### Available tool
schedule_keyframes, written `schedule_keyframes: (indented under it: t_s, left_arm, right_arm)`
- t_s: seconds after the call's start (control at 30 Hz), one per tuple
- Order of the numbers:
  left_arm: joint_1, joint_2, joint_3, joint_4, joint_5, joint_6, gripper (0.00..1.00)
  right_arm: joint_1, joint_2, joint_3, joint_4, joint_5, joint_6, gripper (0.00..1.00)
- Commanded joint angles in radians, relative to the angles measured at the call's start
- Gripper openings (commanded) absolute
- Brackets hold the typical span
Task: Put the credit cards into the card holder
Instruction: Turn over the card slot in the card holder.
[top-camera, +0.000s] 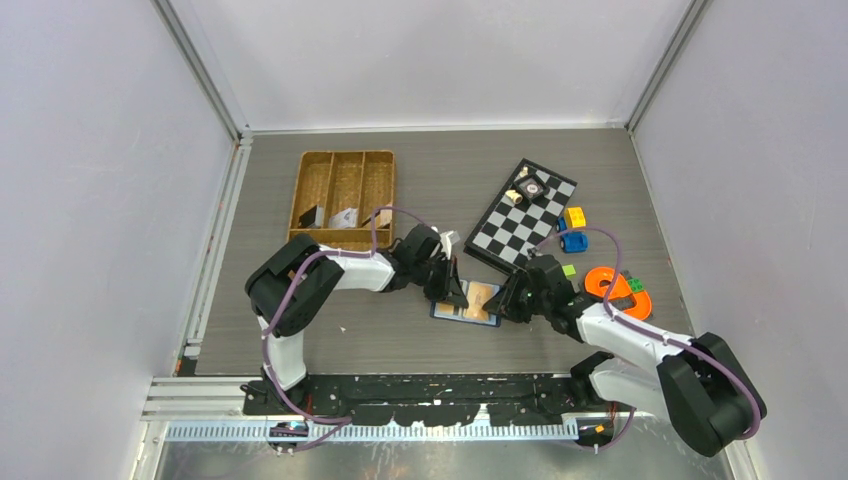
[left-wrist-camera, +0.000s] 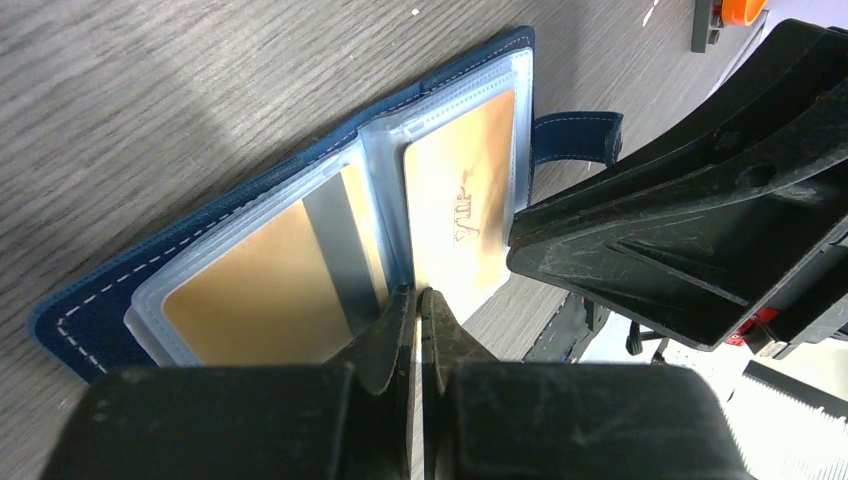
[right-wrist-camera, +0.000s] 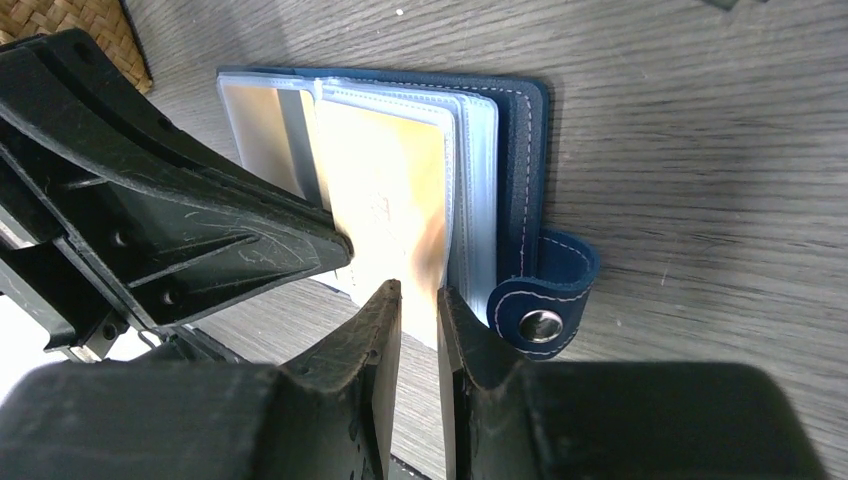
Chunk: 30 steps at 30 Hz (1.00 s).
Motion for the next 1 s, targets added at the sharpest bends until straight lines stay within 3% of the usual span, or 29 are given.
schedule_keyframes:
  t_s: [0.0,0.23,0.97]
  left_arm:
    - [-0.005,-0.022,-0.006,0.076,0.055,-0.01,0.0]
    - [0.0,-0.019,-0.013,0.081,0.057,-0.017,0.0]
    - [0.017,-0.043,-0.067,0.21,0.108,-0.077,0.0]
  right_arm:
    - [0.001,-0.032,0.005,0.073,-0.055,-0.002,0.24]
    - [0.0,-0.006,0.029,-0.057,0.033,-0.007,0.2]
    - [0.0,-0.006,-0.017,-0.031,0.02,0.03,0.23]
